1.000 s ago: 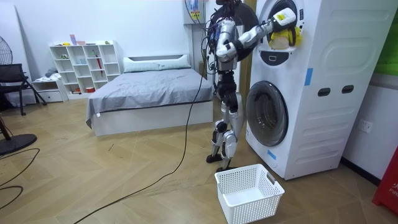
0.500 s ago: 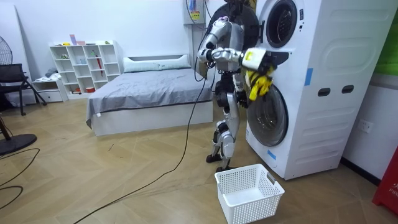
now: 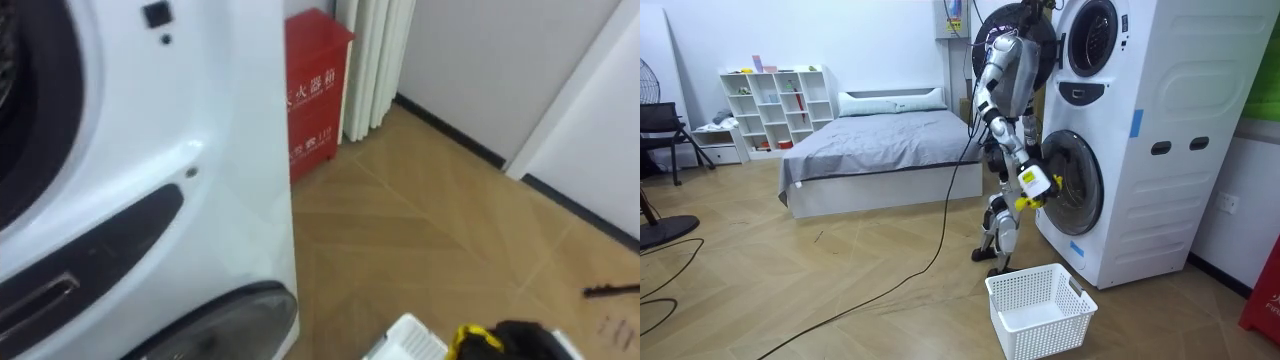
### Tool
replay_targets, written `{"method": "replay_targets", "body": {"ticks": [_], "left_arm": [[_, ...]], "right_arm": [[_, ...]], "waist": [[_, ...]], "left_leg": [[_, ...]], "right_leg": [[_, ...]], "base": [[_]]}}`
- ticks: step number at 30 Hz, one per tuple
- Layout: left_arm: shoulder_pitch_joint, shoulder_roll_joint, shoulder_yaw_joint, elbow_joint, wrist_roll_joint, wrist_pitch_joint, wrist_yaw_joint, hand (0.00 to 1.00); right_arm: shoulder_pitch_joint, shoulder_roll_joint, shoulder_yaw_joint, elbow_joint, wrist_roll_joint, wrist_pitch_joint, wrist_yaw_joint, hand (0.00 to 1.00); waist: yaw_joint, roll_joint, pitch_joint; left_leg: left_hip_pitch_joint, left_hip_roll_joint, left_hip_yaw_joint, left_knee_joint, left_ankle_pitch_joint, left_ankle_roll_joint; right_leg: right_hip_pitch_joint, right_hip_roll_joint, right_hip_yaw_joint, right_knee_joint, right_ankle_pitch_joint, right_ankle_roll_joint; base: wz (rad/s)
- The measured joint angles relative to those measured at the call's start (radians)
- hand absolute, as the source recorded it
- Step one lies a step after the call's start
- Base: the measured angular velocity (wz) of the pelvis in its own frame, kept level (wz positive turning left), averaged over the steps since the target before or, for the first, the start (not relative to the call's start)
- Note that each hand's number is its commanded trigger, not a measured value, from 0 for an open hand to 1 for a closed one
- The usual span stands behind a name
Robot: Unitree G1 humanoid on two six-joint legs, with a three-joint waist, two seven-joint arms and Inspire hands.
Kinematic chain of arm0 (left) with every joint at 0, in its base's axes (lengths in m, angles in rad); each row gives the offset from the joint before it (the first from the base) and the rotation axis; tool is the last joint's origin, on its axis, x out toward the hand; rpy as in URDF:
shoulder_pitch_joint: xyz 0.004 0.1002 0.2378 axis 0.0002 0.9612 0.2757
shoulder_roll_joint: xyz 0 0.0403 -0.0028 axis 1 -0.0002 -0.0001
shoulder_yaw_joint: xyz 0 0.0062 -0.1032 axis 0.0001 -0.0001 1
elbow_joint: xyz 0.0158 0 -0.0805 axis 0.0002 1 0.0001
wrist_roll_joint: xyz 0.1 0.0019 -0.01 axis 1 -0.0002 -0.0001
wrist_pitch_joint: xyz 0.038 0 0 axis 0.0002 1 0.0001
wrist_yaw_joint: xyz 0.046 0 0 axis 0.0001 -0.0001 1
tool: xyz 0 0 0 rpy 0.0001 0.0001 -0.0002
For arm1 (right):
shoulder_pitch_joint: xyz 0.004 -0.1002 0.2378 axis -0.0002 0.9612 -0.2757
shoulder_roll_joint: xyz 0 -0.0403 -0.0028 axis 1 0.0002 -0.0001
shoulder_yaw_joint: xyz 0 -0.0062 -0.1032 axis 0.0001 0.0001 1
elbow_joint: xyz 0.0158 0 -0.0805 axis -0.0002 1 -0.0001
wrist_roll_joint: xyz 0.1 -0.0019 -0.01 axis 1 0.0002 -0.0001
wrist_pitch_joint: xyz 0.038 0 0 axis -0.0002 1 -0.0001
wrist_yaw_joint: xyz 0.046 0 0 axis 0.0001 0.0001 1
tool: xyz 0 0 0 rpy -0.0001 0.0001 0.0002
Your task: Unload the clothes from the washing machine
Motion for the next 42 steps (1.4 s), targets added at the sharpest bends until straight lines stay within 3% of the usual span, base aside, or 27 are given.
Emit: {"method": "replay_targets", "body": {"ticks": [3,4,8,10,12,17,21,22,23,37,39,42], "left_arm": [[-0.003,-0.012,-0.015,0.003,-0.030,-0.018,-0.001,0.00],[-0.004,-0.012,-0.015,0.003,-0.037,-0.024,-0.001,0.00],[-0.013,-0.014,-0.044,0.002,-0.065,-0.039,-0.002,0.00],[-0.021,-0.016,-0.066,0.003,-0.091,-0.049,-0.003,0.00],[-0.034,-0.022,-0.082,0.000,-0.100,-0.052,-0.011,0.00],[-0.060,-0.024,-0.089,0.000,-0.100,-0.073,-0.009,0.00],[-0.075,-0.026,-0.116,0.001,-0.103,-0.090,-0.006,0.00],[-0.080,-0.027,-0.122,0.001,-0.103,-0.096,-0.004,0.00],[-0.083,-0.028,-0.122,0.001,-0.104,-0.103,-0.004,0.00],[-0.087,-0.045,-0.160,0.002,-0.108,-0.110,0.000,0.00],[-0.086,-0.045,-0.159,0.002,-0.144,-0.111,0.000,0.00],[-0.086,-0.044,-0.159,0.002,-0.164,-0.113,-0.001,0.00]], "right_arm": [[-0.038,0.006,0.001,0.086,0.001,-0.018,-0.044,1.00],[-0.043,0.006,0.002,0.090,0.003,-0.024,-0.052,1.00],[-0.095,0.006,0.006,0.166,0.029,-0.070,-0.097,1.00],[-0.119,0.005,0.011,0.184,0.031,-0.073,-0.119,1.00],[-0.153,0.005,0.015,0.224,0.029,-0.102,-0.145,1.00],[-0.206,0.007,0.033,0.296,0.022,-0.121,-0.183,1.00],[-0.229,0.003,0.033,0.320,0.021,-0.146,-0.214,1.00],[-0.232,0.002,0.033,0.320,0.021,-0.151,-0.220,0.43],[-0.234,0.001,0.033,0.320,0.023,-0.157,-0.223,0.00],[-0.259,-0.010,0.038,0.355,0.075,-0.160,-0.254,0.00],[-0.258,-0.011,0.038,0.354,0.076,-0.160,-0.251,0.00],[-0.258,-0.010,0.040,0.354,0.074,-0.163,-0.251,0.00]], "waist": [[0.001,0.032,-0.0050],[0.001,0.036,-0.0029],[-0.001,0.060,-0.0066],[-0.001,0.080,-0.0075],[-0.005,0.100,-0.0053],[-0.001,0.109,-0.0043],[-0.001,0.114,-0.0014],[-0.001,0.114,-0.0010],[-0.001,0.115,-0.0010],[0.001,0.114,0.0039],[-0.001,0.107,0.0080],[-0.003,0.106,0.0080]], "left_leg": [[-0.019,-0.002,-0.002,0.004,0.001,0.000],[-0.025,-0.002,-0.002,0.007,0.001,0.001],[-0.074,-0.011,-0.006,0.016,0.006,0.008],[-0.091,-0.015,-0.008,0.016,0.010,0.012],[-0.120,-0.022,-0.009,0.016,0.016,0.020],[-0.172,-0.054,-0.015,-0.002,0.041,0.033],[-0.199,-0.065,-0.014,-0.001,0.046,0.039],[-0.206,-0.069,-0.013,0.000,0.047,0.040],[-0.212,-0.072,-0.012,-0.001,0.048,0.042],[-0.227,-0.088,-0.009,0.000,0.052,0.047],[-0.226,-0.090,-0.011,0.000,0.052,0.047],[-0.235,-0.090,-0.016,0.002,0.052,0.047]], "right_leg": [[-0.024,0.000,0.005,0.012,0.000,0.000],[-0.033,0.000,0.007,0.020,-0.001,0.002],[-0.091,-0.001,0.012,0.038,-0.001,0.006],[-0.109,-0.004,0.011,0.043,-0.001,0.008],[-0.147,-0.010,0.012,0.067,-0.005,0.014],[-0.224,-0.025,0.013,0.110,-0.013,0.021],[-0.261,-0.031,0.014,0.131,-0.017,0.027],[-0.271,-0.033,0.017,0.142,-0.022,0.030],[-0.282,-0.034,0.018,0.147,-0.024,0.031],[-0.324,-0.046,0.016,0.215,-0.060,0.031],[-0.328,-0.048,0.015,0.229,-0.070,0.032],[-0.335,-0.051,0.010,0.229,-0.071,0.032]], "base": [[-0.04],[-0.08],[-0.03],[0.00],[0.04],[0.07],[0.03],[0.00],[0.00],[0.03],[0.04],[0.07]]}}
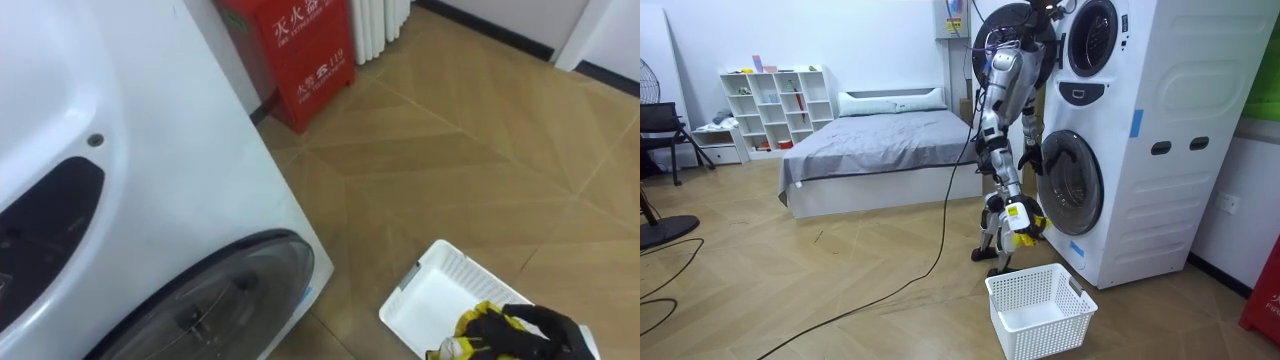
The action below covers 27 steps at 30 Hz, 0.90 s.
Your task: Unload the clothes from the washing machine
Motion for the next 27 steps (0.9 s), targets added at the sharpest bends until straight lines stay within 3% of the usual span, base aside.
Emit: {"method": "replay_targets", "body": {"ticks": [8,27], "left_arm": [[0.002,0.003,0.000,0.000,-0.019,-0.016,-0.001,0.00],[0.007,0.023,0.004,-0.001,-0.016,-0.026,0.000,0.00]], "right_arm": [[-0.001,0.001,0.034,0.001,0.000,-0.013,0.000,0.00],[0.011,0.002,0.045,0.006,-0.063,-0.016,0.002,0.00]], "waist": [[0.002,-0.018,-0.0022],[0.013,-0.025,-0.0063]], "left_leg": [[-0.016,0.000,-0.039,0.012,0.000,0.000],[-0.026,0.003,-0.076,0.018,0.001,0.000]], "right_leg": [[-0.006,-0.014,-0.037,0.013,-0.012,-0.009],[0.002,-0.029,-0.080,0.000,-0.012,-0.012]], "base": [[0.15],[0.06]]}}
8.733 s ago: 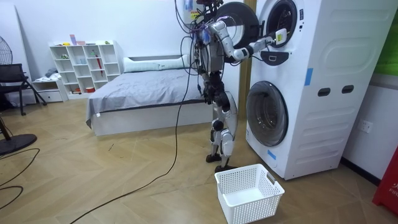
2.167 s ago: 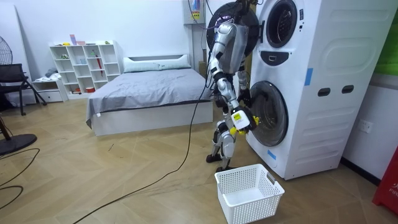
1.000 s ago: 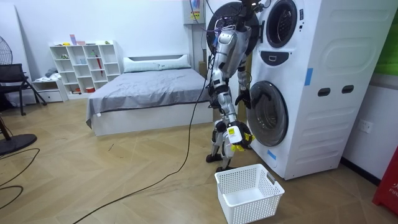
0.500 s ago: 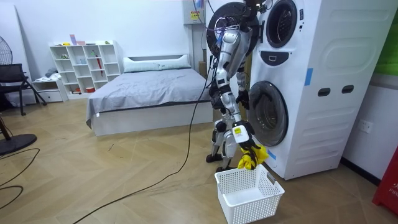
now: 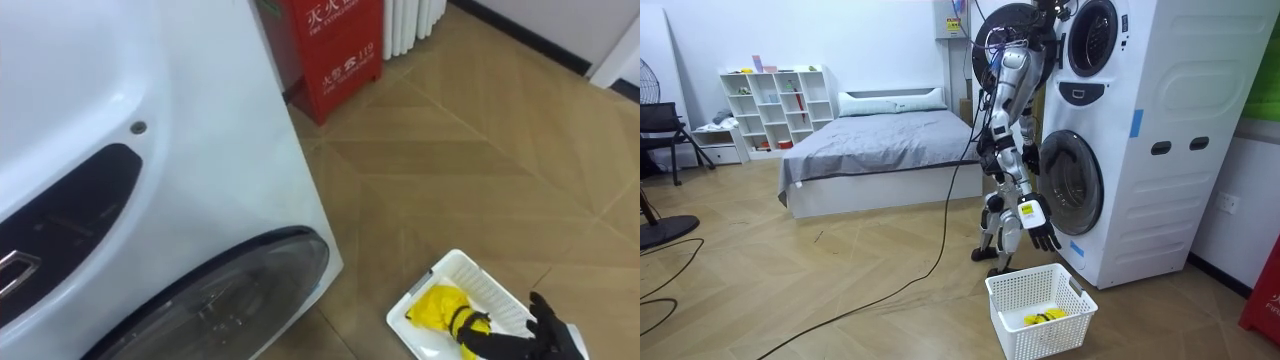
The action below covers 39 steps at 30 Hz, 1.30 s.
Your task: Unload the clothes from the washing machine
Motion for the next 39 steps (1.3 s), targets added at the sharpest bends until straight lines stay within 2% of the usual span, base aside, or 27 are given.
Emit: {"method": "replay_targets", "body": {"ticks": [7,11,13,14,16,17,18,19,21,23,24,25,27,29,30,32,35,37,39], "left_arm": [[0.016,0.002,0.006,0.000,0.001,0.000,-0.001,0.00],[0.023,0.003,0.061,-0.011,0.001,0.000,-0.003,0.00],[0.047,0.003,0.086,-0.034,0.003,-0.002,-0.001,0.00],[0.073,0.002,0.106,-0.049,0.003,-0.005,0.000,0.00],[0.104,0.004,0.125,-0.069,0.003,-0.005,0.001,0.00],[0.120,0.005,0.131,-0.075,0.011,-0.006,0.002,0.00],[0.125,0.005,0.137,-0.074,0.020,-0.005,0.003,0.00],[0.136,0.001,0.155,-0.072,0.024,-0.002,0.005,0.00],[0.152,-0.004,0.179,-0.072,0.025,0.000,0.021,0.00],[0.165,-0.012,0.205,-0.070,0.048,0.001,0.025,0.00],[0.168,-0.017,0.215,-0.070,0.058,0.001,0.026,0.00],[0.172,-0.028,0.225,-0.070,0.069,0.002,0.039,0.00],[0.172,-0.044,0.236,-0.070,0.083,0.004,0.048,0.00],[0.170,-0.045,0.239,-0.070,0.091,0.008,0.048,0.00],[0.171,-0.045,0.248,-0.070,0.102,0.008,0.048,0.00],[0.171,-0.046,0.259,-0.070,0.110,0.008,0.048,0.00],[0.176,-0.050,0.276,-0.070,0.109,0.007,0.052,0.00],[0.174,-0.057,0.283,-0.071,0.108,0.004,0.066,0.00],[0.174,-0.072,0.301,-0.071,0.108,-0.002,0.069,0.00]], "right_arm": [[0.045,0.000,-0.001,0.001,0.004,0.000,0.004,0.00],[0.090,0.000,-0.001,0.001,0.028,0.001,0.013,0.00],[0.125,0.002,-0.002,0.012,0.055,0.001,0.024,0.00],[0.148,0.006,-0.004,0.022,0.064,0.001,0.035,0.00],[0.172,0.021,-0.010,0.050,0.092,0.003,0.049,0.00],[0.194,0.031,-0.010,0.064,0.121,0.004,0.056,0.00],[0.201,0.037,-0.010,0.073,0.128,0.007,0.062,0.00],[0.219,0.051,-0.008,0.085,0.137,0.014,0.073,0.00],[0.240,0.086,0.003,0.152,0.159,0.023,0.108,0.00],[0.240,0.114,0.007,0.200,0.167,0.031,0.133,0.00],[0.238,0.120,0.008,0.216,0.166,0.035,0.142,0.00],[0.238,0.131,0.010,0.253,0.162,0.038,0.156,0.00],[0.236,0.148,0.033,0.305,0.162,0.045,0.173,0.00],[0.234,0.164,0.057,0.315,0.156,0.047,0.186,0.00],[0.233,0.173,0.071,0.315,0.140,0.047,0.197,0.00],[0.224,0.182,0.092,0.322,0.115,0.047,0.208,0.00],[0.200,0.187,0.130,0.333,0.092,0.046,0.218,0.00],[0.186,0.188,0.148,0.337,0.077,0.046,0.228,0.00],[0.158,0.191,0.153,0.343,0.055,0.046,0.236,0.00]], "waist": [[0.001,-0.008,-0.0030],[0.018,-0.019,-0.0041],[0.029,-0.034,-0.0074],[0.032,-0.039,-0.0132],[0.029,-0.057,-0.0101],[0.034,-0.069,-0.0154],[0.041,-0.071,-0.0173],[0.054,-0.090,-0.0117],[0.073,-0.121,-0.0166],[0.089,-0.136,-0.0202],[0.094,-0.140,-0.0188],[0.104,-0.146,-0.0228],[0.131,-0.153,-0.0201],[0.143,-0.159,-0.0180],[0.160,-0.163,-0.0136],[0.163,-0.166,-0.0101],[0.190,-0.170,-0.0053],[0.194,-0.173,-0.0058],[0.215,-0.176,-0.0040]], "left_leg": [[0.034,0.005,-0.012,0.010,0.000,0.000],[0.087,0.016,-0.036,0.009,0.000,-0.001],[0.121,0.017,-0.063,0.002,0.002,-0.005],[0.141,0.017,-0.092,-0.004,0.004,-0.008],[0.171,0.017,-0.138,-0.014,0.007,-0.012],[0.192,0.017,-0.159,-0.023,0.009,-0.015],[0.204,0.017,-0.170,-0.026,0.010,-0.017],[0.230,0.018,-0.196,-0.040,0.013,-0.021],[0.271,0.020,-0.245,-0.049,0.015,-0.024],[0.289,0.020,-0.278,-0.059,0.016,-0.025],[0.295,0.020,-0.290,-0.061,0.016,-0.025],[0.300,0.018,-0.310,-0.063,0.016,-0.025],[0.314,0.018,-0.344,-0.071,0.016,-0.025],[0.322,0.016,-0.366,-0.077,0.016,-0.025],[0.331,0.016,-0.374,-0.079,0.016,-0.025],[0.336,0.014,-0.393,-0.080,0.015,-0.025],[0.347,0.013,-0.400,-0.084,0.015,-0.025],[0.349,0.007,-0.409,-0.089,0.015,-0.025],[0.350,0.007,-0.413,-0.093,0.015,-0.025]], "right_leg": [[0.052,-0.003,-0.012,-0.021,-0.003,-0.003],[0.126,-0.010,-0.050,-0.044,-0.007,-0.009],[0.172,-0.013,-0.065,-0.060,-0.011,-0.014],[0.205,-0.019,-0.092,-0.075,-0.015,-0.017],[0.259,-0.027,-0.133,-0.103,-0.017,-0.021],[0.289,-0.031,-0.154,-0.117,-0.019,-0.025],[0.307,-0.033,-0.166,-0.126,-0.019,-0.026],[0.348,-0.037,-0.191,-0.150,-0.018,-0.028],[0.421,-0.042,-0.243,-0.206,-0.015,-0.032],[0.465,-0.044,-0.270,-0.240,-0.013,-0.032],[0.478,-0.044,-0.278,-0.251,-0.011,-0.030],[0.499,-0.048,-0.300,-0.272,-0.008,-0.028],[0.536,-0.056,-0.338,-0.304,-0.005,-0.025],[0.562,-0.057,-0.355,-0.321,-0.003,-0.023],[0.575,-0.058,-0.362,-0.323,-0.003,-0.024],[0.596,-0.060,-0.376,-0.337,-0.003,-0.024],[0.607,-0.058,-0.382,-0.338,-0.004,-0.025],[0.618,-0.059,-0.386,-0.354,-0.004,-0.025],[0.620,-0.059,-0.391,-0.354,-0.005,-0.025]], "base": [[0.06],[0.20],[0.33],[0.56],[0.63],[0.48],[0.57],[0.65],[0.70],[0.50],[0.58],[0.55],[0.49],[0.34],[0.23],[0.22],[0.08],[0.10],[0.07]]}}
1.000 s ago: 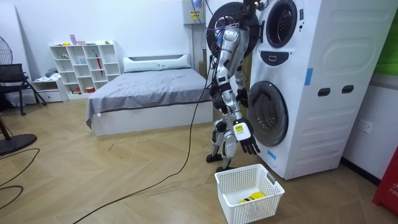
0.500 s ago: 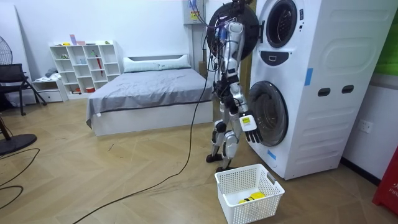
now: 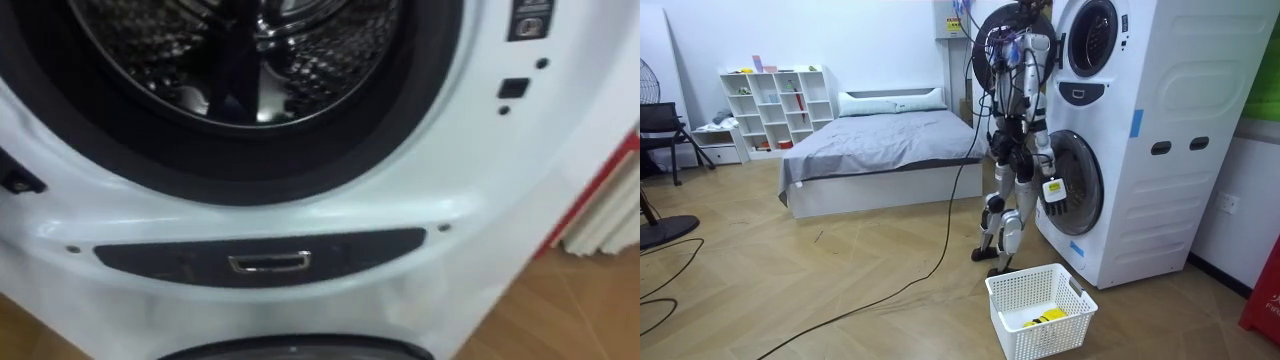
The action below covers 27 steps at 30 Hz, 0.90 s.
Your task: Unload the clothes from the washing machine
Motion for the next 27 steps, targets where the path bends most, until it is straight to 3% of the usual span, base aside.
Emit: {"method": "replay_targets", "body": {"ticks": [4,6,15,19,22,24,25,26,27], "left_arm": [[0.003,-0.001,0.022,0.000,0.013,0.001,0.001,0.00],[0.003,-0.001,0.032,0.000,0.015,0.001,0.006,0.00],[0.041,-0.008,0.076,0.000,0.028,0.016,0.011,0.00],[0.047,0.001,0.095,0.000,0.102,0.032,0.010,0.00],[0.062,0.002,0.103,0.001,0.199,0.039,0.007,0.00],[0.073,0.004,0.107,0.001,0.248,0.058,-0.016,0.00],[0.075,0.003,0.107,0.000,0.248,0.064,-0.023,0.00],[0.075,-0.003,0.107,-0.002,0.248,0.079,-0.037,0.00],[0.074,-0.018,0.107,-0.003,0.248,0.092,-0.047,0.00]], "right_arm": [[-0.018,0.003,0.032,0.000,-0.022,0.000,0.001,0.00],[-0.020,0.005,0.033,0.000,-0.040,0.000,0.001,0.00],[0.016,0.008,0.052,0.000,-0.070,0.005,0.002,0.00],[0.028,0.008,0.048,-0.005,-0.082,0.012,0.001,0.00],[0.026,0.008,0.037,-0.007,-0.114,0.012,0.003,0.00],[0.028,0.007,0.031,-0.025,-0.150,0.012,0.004,0.00],[0.027,0.005,0.031,-0.030,-0.157,0.012,0.003,0.00],[0.027,0.000,0.031,-0.034,-0.170,0.010,0.003,0.00],[0.021,-0.011,0.030,-0.045,-0.185,0.011,0.001,0.00]], "waist": [[0.007,-0.014,-0.0005],[0.027,-0.018,-0.0025],[0.043,-0.018,-0.0001],[0.050,-0.018,0.0003],[0.056,-0.008,0.0016],[0.059,-0.001,-0.0065],[0.059,0.002,-0.0067],[0.054,0.010,-0.0110],[0.059,0.029,-0.0093]], "left_leg": [[0.000,-0.003,-0.017,0.001,0.000,0.000],[0.001,-0.003,-0.021,0.001,0.000,0.000],[0.018,-0.003,-0.021,0.003,0.000,0.000],[0.018,0.009,-0.020,0.040,-0.013,-0.008],[-0.019,0.024,-0.021,0.162,-0.050,-0.030],[-0.097,0.048,-0.030,0.329,-0.075,-0.050],[-0.112,0.050,-0.038,0.362,-0.075,-0.050],[-0.134,0.058,-0.060,0.417,-0.078,-0.053],[-0.156,0.083,-0.057,0.519,-0.089,-0.056]], "right_leg": [[0.012,-0.002,-0.017,-0.012,-0.001,0.001],[0.013,-0.002,-0.017,-0.012,-0.001,0.001],[0.033,-0.001,-0.015,-0.015,-0.003,0.001],[0.042,0.002,-0.013,-0.010,-0.006,-0.003],[0.040,0.011,-0.009,0.018,-0.017,-0.015],[0.028,0.027,-0.004,0.030,-0.021,-0.030],[0.024,0.031,0.001,0.037,-0.022,-0.034],[0.018,0.040,0.009,0.042,-0.020,-0.043],[0.009,0.055,0.010,0.062,-0.022,-0.054]], "base": [[0.16],[0.00],[0.00],[-0.05],[-0.13],[-0.19],[-0.27],[-0.45],[-0.55]]}}
